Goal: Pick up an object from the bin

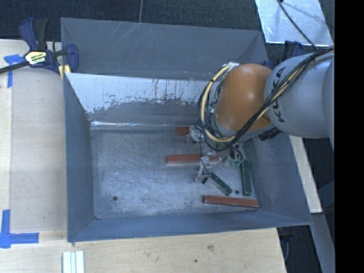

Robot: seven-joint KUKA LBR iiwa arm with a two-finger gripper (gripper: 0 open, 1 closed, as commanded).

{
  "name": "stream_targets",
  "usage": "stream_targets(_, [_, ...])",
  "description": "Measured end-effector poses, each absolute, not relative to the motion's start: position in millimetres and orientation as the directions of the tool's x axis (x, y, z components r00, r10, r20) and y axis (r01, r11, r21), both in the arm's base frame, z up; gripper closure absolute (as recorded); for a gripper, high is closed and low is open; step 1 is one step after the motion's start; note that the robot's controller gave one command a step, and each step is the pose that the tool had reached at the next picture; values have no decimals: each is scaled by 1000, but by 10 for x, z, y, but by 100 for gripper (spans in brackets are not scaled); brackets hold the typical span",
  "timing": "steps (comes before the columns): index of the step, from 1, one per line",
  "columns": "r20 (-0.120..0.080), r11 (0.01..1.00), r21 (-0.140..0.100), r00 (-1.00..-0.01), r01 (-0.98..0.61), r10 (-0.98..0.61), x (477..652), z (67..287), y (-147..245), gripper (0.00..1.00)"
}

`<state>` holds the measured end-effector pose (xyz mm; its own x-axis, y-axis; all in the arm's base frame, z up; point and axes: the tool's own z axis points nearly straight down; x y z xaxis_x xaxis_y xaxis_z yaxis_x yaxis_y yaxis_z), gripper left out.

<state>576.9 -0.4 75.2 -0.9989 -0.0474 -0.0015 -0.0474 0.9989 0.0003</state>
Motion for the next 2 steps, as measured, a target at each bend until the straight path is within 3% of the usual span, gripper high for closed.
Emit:
stream_targets(1, [-3,999,1,-999,-47,-47,5774,758,-1,100])
stream_targets(2, [-14,996,0,-996,-89,-89,5973,2114,333,100])
